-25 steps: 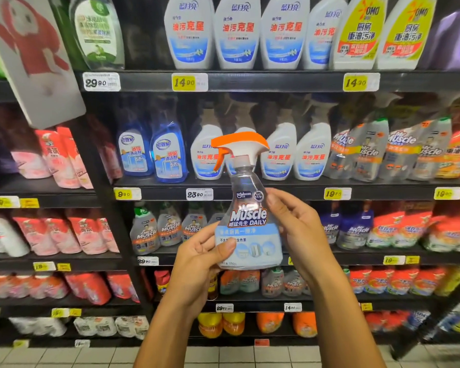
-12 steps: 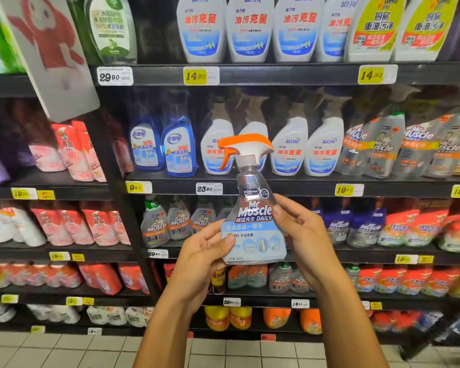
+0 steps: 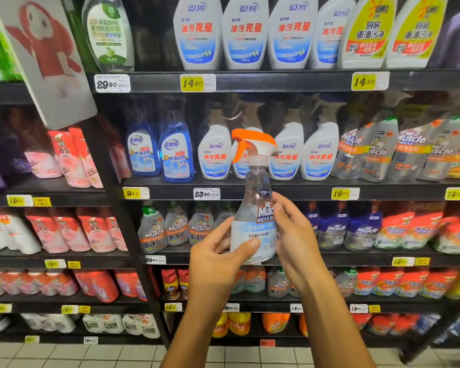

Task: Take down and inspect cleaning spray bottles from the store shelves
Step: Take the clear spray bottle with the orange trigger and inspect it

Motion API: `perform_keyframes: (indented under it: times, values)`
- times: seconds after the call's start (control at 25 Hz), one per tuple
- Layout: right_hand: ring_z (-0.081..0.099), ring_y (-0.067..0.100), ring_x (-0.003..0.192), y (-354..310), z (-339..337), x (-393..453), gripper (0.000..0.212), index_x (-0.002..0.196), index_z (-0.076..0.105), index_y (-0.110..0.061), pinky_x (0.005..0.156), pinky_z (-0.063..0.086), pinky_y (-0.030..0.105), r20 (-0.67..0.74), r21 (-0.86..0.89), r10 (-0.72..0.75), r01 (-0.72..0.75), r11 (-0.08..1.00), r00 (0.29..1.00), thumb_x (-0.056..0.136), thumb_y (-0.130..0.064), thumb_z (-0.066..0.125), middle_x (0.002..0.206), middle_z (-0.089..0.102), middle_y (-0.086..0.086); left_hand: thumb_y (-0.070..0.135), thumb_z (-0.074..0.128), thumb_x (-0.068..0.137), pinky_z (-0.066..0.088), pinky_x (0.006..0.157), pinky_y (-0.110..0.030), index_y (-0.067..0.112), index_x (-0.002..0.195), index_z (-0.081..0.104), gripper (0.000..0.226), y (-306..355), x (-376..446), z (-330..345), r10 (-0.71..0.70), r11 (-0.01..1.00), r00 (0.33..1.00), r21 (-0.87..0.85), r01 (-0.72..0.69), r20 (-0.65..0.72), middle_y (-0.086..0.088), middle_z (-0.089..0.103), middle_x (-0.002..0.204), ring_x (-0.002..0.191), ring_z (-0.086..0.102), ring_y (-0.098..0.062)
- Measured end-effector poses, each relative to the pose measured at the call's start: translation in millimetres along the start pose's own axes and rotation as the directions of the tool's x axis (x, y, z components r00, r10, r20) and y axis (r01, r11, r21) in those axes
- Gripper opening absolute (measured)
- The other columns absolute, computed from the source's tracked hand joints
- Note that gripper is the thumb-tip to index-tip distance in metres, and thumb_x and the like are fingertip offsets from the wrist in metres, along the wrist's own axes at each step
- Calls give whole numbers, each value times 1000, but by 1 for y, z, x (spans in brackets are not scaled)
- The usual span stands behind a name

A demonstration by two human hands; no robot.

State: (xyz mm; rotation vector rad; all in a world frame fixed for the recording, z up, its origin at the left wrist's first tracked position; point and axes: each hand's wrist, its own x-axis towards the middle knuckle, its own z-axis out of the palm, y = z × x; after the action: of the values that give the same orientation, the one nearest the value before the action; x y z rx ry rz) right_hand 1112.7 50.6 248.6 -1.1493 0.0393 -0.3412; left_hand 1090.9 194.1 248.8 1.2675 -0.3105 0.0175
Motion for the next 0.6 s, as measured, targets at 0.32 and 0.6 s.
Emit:
perform_keyframes:
  times: [0.32,0.6]
  values:
    - [65,26,89,-6,5,10,36,131,57,-4,103,44,51,109,345,218,-243,907,970,97,-7,46,104,72,12,29,71,79,45,100,-24,33,134,55,57,11,-13,9,132,911,980,371,-180,152,16,50,128,121,50,-2]
    - [58,31,103,-5,7,7,44,128,60,-3,114,26,59,142,376,231,-268,887,963,84,-9,54,114,68,14,26,76,77,41,98,-13,39,127,56,55,11,-14,9,189,892,970,387,-236,154,17,50,125,120,48,2]
